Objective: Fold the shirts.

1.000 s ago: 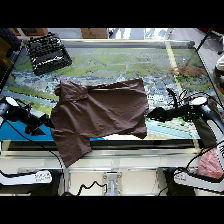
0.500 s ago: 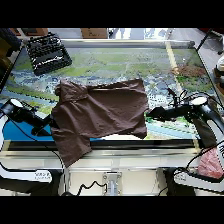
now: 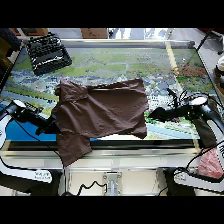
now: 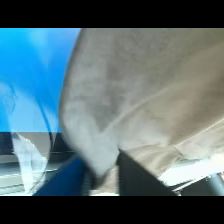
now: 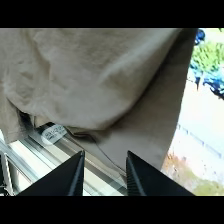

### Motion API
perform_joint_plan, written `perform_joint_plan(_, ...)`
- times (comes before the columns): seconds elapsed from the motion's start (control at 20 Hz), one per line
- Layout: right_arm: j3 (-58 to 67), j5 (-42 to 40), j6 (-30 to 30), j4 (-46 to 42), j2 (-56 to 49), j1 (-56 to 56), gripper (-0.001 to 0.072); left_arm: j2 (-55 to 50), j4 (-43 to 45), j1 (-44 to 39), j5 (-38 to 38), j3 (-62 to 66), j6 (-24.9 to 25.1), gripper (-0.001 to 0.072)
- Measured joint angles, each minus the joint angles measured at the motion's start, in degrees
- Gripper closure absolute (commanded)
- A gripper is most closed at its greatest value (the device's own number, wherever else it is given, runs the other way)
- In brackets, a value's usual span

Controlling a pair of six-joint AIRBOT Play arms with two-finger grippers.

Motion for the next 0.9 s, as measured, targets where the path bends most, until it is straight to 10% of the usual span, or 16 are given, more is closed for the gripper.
perform_joint_plan(0.45, -0.5, 3.3, 9.6, -13.5, -0.1, 0.0, 0.0256, -0.5, -0.9, -1.4, -0.2, 0.0, 1.1, 0.0698)
perform_joint_plan(0.9, -10.2, 1.6, 8.0, -6.2, -2.7, 0.0, 0.0256, -0.5, -1.0, -1.5, -1.6, 0.0, 2.6, 0.0698)
